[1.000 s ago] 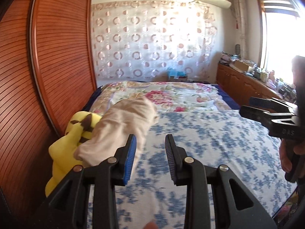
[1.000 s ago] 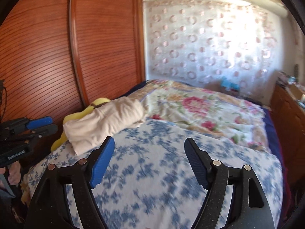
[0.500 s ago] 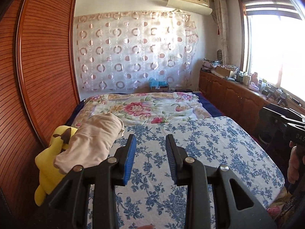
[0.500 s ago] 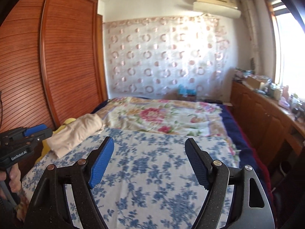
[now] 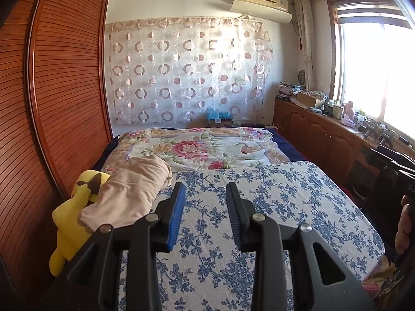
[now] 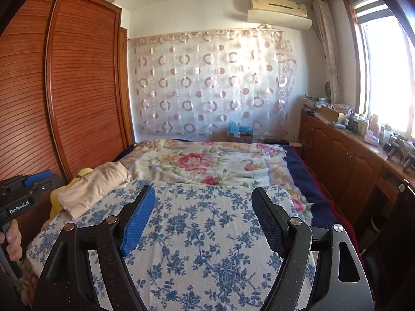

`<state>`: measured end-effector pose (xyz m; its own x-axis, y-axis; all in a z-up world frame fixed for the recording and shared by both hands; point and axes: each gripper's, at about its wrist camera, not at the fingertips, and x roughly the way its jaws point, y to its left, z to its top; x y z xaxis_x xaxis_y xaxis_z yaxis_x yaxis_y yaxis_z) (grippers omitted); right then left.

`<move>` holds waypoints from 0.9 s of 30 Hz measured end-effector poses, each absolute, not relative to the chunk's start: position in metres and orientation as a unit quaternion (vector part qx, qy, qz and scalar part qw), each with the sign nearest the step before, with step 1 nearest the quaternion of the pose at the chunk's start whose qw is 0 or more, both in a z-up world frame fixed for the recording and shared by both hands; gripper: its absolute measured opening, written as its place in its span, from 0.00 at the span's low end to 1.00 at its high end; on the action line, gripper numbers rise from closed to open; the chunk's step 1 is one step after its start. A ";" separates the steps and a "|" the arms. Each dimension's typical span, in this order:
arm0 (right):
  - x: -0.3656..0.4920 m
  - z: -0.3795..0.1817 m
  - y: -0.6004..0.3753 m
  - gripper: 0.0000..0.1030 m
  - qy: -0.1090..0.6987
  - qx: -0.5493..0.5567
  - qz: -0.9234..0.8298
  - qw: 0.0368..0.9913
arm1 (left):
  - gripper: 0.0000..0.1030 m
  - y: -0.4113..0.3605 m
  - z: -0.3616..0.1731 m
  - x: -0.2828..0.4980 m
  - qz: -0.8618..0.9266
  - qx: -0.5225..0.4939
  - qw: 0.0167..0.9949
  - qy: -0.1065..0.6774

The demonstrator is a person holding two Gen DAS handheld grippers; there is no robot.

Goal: Fold small clothes

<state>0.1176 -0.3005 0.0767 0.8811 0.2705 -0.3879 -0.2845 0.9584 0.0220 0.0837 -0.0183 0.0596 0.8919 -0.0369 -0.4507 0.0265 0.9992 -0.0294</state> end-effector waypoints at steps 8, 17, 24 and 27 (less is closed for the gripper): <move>0.117 0.077 -0.303 0.76 0.197 -0.017 0.143 0.970 | 0.31 -0.016 0.060 0.082 -0.016 -0.014 0.972 0.232; 0.117 0.077 -0.303 0.76 0.197 -0.018 0.143 0.970 | 0.31 -0.016 0.061 0.081 -0.016 -0.014 0.972 0.232; 0.116 0.076 -0.303 0.76 0.197 -0.018 0.143 0.970 | 0.31 -0.015 0.061 0.081 -0.015 -0.014 0.973 0.232; 0.115 0.077 -0.304 0.76 0.197 -0.018 0.142 0.970 | 0.31 -0.015 0.061 0.081 -0.017 -0.014 0.972 0.232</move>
<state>0.1155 -0.3038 0.0768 0.8819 0.2684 -0.3877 -0.2824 0.9591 0.0216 0.0812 -0.0152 0.0611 0.8914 -0.0396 -0.4515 0.0261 0.9990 -0.0359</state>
